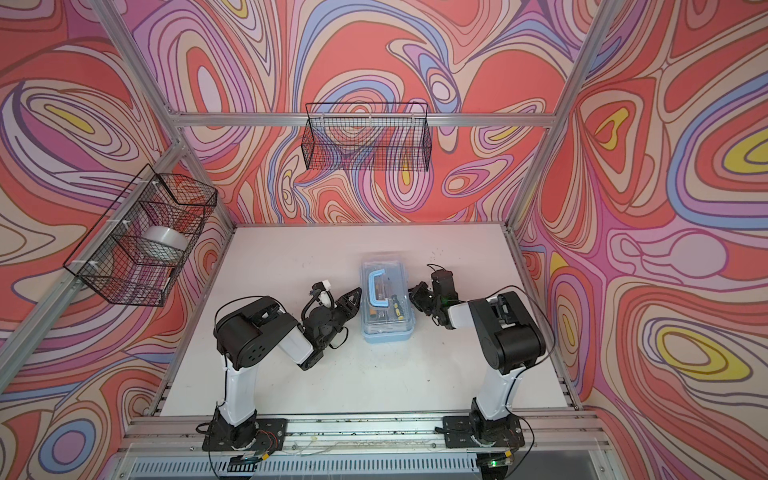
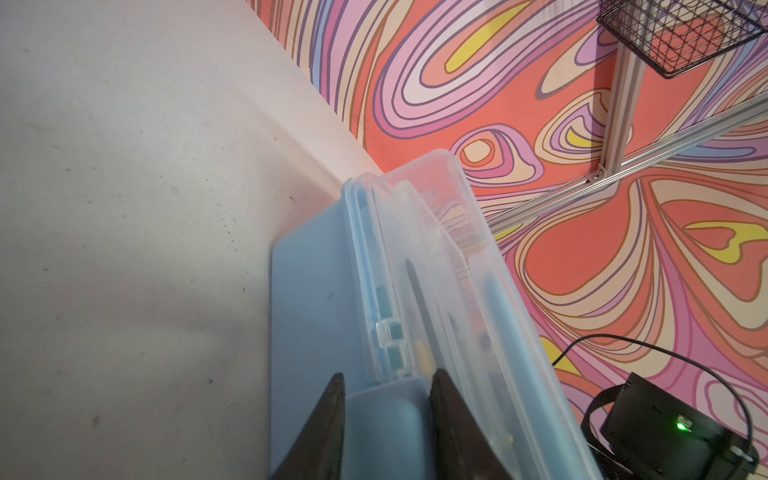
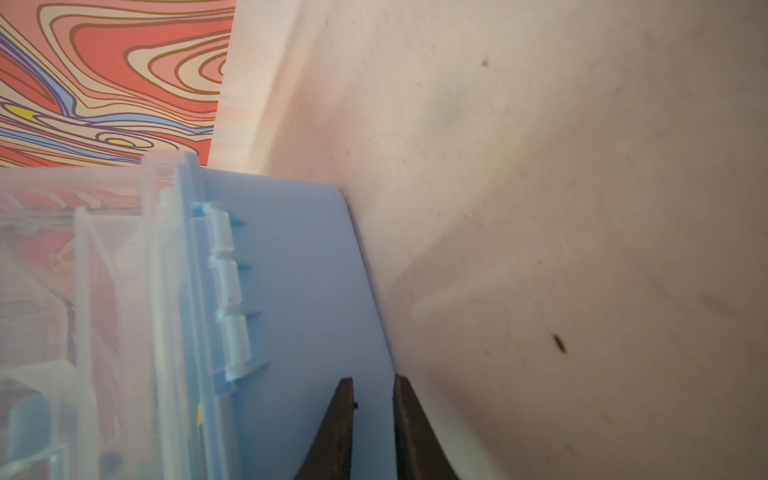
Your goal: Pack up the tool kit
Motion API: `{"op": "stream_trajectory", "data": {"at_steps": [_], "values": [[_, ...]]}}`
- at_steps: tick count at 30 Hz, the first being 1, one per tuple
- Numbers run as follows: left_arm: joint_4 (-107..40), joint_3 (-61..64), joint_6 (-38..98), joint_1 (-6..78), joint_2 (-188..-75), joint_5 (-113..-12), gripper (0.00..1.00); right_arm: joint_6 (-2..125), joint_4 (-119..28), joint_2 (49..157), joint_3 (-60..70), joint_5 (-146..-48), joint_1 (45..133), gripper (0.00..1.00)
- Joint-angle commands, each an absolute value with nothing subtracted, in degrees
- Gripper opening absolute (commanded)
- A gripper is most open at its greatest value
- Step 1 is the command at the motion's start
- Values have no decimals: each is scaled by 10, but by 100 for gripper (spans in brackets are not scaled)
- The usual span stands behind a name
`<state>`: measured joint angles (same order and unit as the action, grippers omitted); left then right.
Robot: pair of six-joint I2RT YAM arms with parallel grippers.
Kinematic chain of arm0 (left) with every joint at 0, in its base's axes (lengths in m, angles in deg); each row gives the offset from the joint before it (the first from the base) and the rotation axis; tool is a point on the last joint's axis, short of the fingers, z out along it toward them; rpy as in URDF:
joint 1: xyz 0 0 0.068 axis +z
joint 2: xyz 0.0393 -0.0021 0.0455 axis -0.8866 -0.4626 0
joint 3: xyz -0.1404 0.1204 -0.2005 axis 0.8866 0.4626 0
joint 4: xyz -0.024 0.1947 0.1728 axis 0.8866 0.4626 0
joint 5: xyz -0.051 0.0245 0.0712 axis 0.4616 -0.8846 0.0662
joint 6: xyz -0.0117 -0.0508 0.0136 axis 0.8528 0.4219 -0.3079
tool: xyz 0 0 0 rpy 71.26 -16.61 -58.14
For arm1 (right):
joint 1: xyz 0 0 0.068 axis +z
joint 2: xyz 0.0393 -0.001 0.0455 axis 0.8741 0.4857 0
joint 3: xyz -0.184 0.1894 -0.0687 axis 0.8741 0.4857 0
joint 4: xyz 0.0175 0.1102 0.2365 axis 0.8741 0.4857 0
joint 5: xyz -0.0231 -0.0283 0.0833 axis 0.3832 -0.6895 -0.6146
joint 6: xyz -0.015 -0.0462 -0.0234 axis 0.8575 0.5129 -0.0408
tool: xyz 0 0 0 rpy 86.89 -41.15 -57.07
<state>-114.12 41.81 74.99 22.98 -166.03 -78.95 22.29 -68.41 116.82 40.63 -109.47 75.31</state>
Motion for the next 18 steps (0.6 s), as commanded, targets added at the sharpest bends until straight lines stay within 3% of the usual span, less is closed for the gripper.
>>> {"op": "stream_trajectory", "data": {"at_steps": [1,10,15,18], "values": [[-1071,422,727,204,-1660,-673,38,238,-669,1133,410,-1175,810,20],[-1071,435,714,210,-1630,-676,48,277,-577,1110,389,-1120,816,20],[-1035,466,682,238,-1559,-676,72,347,-490,1073,353,-1031,813,22],[-953,467,646,257,-1490,-682,77,374,-449,1062,329,-1008,804,23]]}}
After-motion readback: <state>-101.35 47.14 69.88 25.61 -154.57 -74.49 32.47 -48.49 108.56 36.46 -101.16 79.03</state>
